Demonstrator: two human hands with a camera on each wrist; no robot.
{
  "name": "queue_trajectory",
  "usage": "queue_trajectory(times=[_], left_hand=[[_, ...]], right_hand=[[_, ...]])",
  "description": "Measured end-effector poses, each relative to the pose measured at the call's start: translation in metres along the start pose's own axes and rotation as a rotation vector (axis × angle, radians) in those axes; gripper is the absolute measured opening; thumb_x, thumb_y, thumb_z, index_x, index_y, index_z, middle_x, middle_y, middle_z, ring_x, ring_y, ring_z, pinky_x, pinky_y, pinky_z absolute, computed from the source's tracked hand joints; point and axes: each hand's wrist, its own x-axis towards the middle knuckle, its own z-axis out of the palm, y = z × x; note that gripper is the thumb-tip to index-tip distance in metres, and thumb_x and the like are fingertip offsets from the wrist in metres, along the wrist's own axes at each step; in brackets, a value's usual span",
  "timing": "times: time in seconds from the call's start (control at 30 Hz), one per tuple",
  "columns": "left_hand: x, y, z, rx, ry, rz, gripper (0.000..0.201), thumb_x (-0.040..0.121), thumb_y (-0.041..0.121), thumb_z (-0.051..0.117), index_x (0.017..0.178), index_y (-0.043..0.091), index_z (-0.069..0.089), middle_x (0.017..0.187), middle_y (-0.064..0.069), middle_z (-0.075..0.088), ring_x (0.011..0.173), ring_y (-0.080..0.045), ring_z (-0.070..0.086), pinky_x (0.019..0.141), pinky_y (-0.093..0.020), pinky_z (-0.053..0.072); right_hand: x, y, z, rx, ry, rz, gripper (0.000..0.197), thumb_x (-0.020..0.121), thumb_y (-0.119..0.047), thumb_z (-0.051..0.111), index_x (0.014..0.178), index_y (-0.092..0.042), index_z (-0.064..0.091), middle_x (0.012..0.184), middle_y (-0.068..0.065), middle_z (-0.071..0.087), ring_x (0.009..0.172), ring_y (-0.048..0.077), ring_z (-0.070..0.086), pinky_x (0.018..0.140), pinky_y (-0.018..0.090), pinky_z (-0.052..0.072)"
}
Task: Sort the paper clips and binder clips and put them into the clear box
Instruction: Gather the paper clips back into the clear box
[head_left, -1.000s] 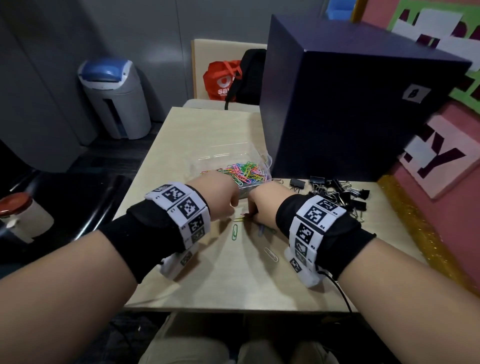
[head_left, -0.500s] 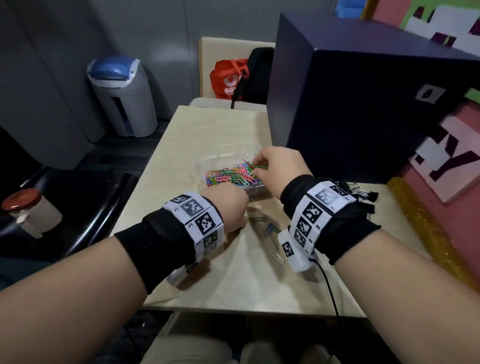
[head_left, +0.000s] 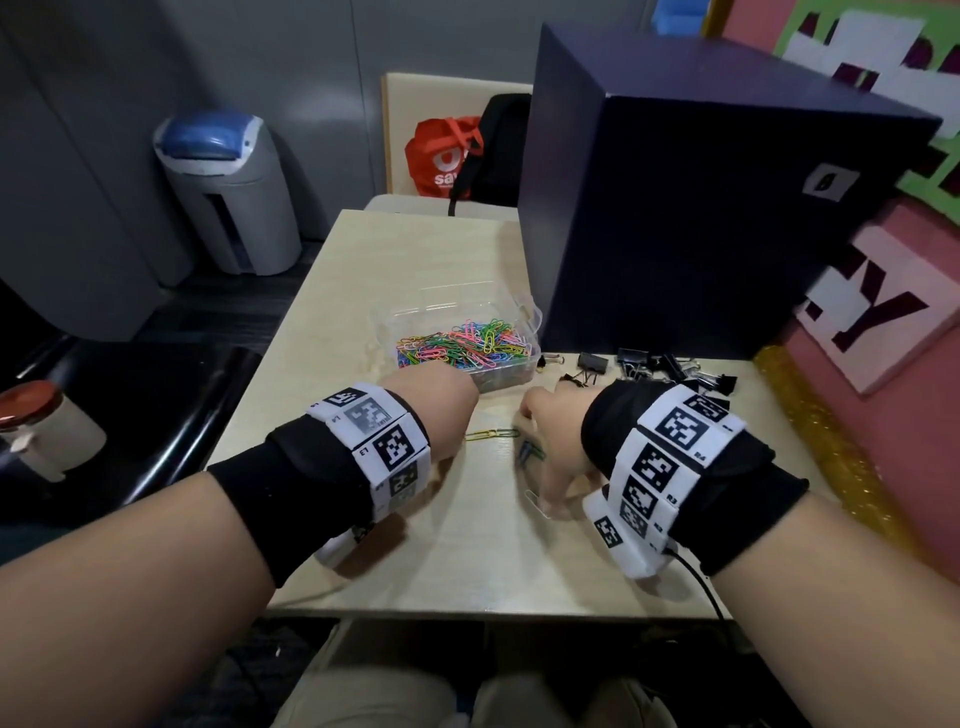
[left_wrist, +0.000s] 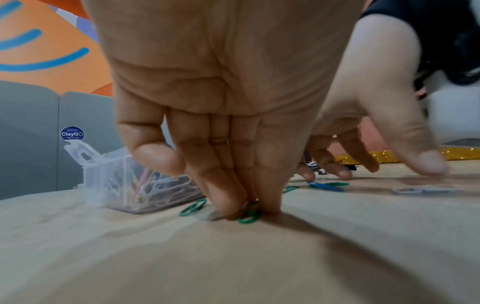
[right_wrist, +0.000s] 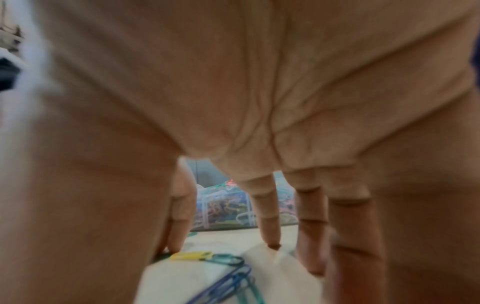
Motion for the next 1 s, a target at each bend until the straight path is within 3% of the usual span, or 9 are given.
queue_trajectory(times=[0.1, 0.23, 0.43, 0.53, 0.63, 0.73, 0.87, 1.0], left_hand=[[-0.005, -0.002, -0.003, 0.007, 0.027, -0.045, 0.02, 0.083, 0.03, 0.066, 0.091, 0.012, 0.07, 0.084, -0.003, 0.065, 0.074, -0.024, 0.057, 0.061, -0.03, 0.045], [-0.007, -0.004, -0.003, -0.014, -0.034, -0.101, 0.032, 0.083, 0.043, 0.067, 0.096, 0.014, 0.072, 0.079, -0.001, 0.059, 0.073, -0.023, 0.054, 0.063, -0.031, 0.046], [-0.002, -0.009, 0.001, -0.124, 0.009, -0.064, 0.024, 0.079, 0.032, 0.073, 0.1, 0.019, 0.074, 0.099, 0.001, 0.073, 0.094, -0.022, 0.067, 0.079, -0.029, 0.054], [-0.002, -0.01, -0.001, -0.138, 0.03, -0.034, 0.019, 0.08, 0.027, 0.071, 0.098, 0.022, 0.075, 0.099, 0.002, 0.073, 0.094, -0.021, 0.067, 0.079, -0.028, 0.053], [-0.003, -0.012, 0.001, -0.156, 0.042, -0.026, 0.017, 0.08, 0.027, 0.07, 0.096, 0.023, 0.074, 0.098, 0.003, 0.072, 0.094, -0.02, 0.066, 0.08, -0.028, 0.053], [-0.004, -0.012, 0.003, -0.144, 0.056, -0.02, 0.017, 0.082, 0.024, 0.068, 0.098, 0.022, 0.074, 0.098, 0.003, 0.072, 0.095, -0.02, 0.066, 0.082, -0.027, 0.053], [-0.004, -0.013, 0.002, -0.143, 0.059, -0.024, 0.018, 0.083, 0.022, 0.067, 0.1, 0.022, 0.074, 0.101, 0.001, 0.072, 0.097, -0.022, 0.066, 0.082, -0.029, 0.053], [-0.004, -0.015, 0.003, -0.148, 0.053, -0.038, 0.02, 0.081, 0.022, 0.068, 0.099, 0.016, 0.073, 0.099, -0.004, 0.073, 0.096, -0.024, 0.066, 0.082, -0.032, 0.054]], right_hand=[[0.002, -0.006, 0.008, 0.013, 0.033, 0.011, 0.096, 0.059, -0.043, 0.086, 0.136, -0.013, 0.037, 0.128, 0.01, 0.048, 0.089, 0.023, 0.052, 0.07, 0.031, 0.046], [0.014, -0.008, 0.009, 0.107, 0.118, -0.033, 0.07, 0.067, -0.033, 0.084, 0.125, -0.01, 0.054, 0.117, 0.006, 0.063, 0.102, 0.025, 0.063, 0.073, 0.028, 0.049], [0.028, -0.01, 0.005, 0.062, 0.257, -0.112, 0.039, 0.081, -0.026, 0.069, 0.118, -0.013, 0.064, 0.114, 0.004, 0.067, 0.105, 0.026, 0.063, 0.087, 0.029, 0.053], [0.03, -0.014, 0.003, 0.083, 0.319, -0.199, 0.036, 0.088, -0.019, 0.06, 0.124, -0.021, 0.061, 0.12, 0.002, 0.062, 0.111, 0.024, 0.058, 0.082, 0.025, 0.045], [0.033, -0.016, 0.001, 0.083, 0.339, -0.244, 0.03, 0.089, -0.017, 0.057, 0.118, -0.022, 0.063, 0.118, 0.002, 0.064, 0.109, 0.023, 0.058, 0.076, 0.023, 0.04], [0.034, -0.018, -0.002, 0.063, 0.329, -0.246, 0.026, 0.091, -0.018, 0.056, 0.114, -0.021, 0.068, 0.114, 0.001, 0.067, 0.106, 0.023, 0.061, 0.073, 0.022, 0.04], [0.041, -0.02, -0.002, 0.002, 0.302, -0.212, 0.027, 0.092, -0.019, 0.053, 0.113, -0.014, 0.068, 0.111, 0.005, 0.068, 0.102, 0.026, 0.063, 0.083, 0.028, 0.051], [0.046, -0.022, -0.001, -0.031, 0.226, -0.186, 0.03, 0.094, -0.017, 0.048, 0.118, -0.012, 0.066, 0.114, 0.007, 0.067, 0.105, 0.026, 0.063, 0.084, 0.029, 0.051]])
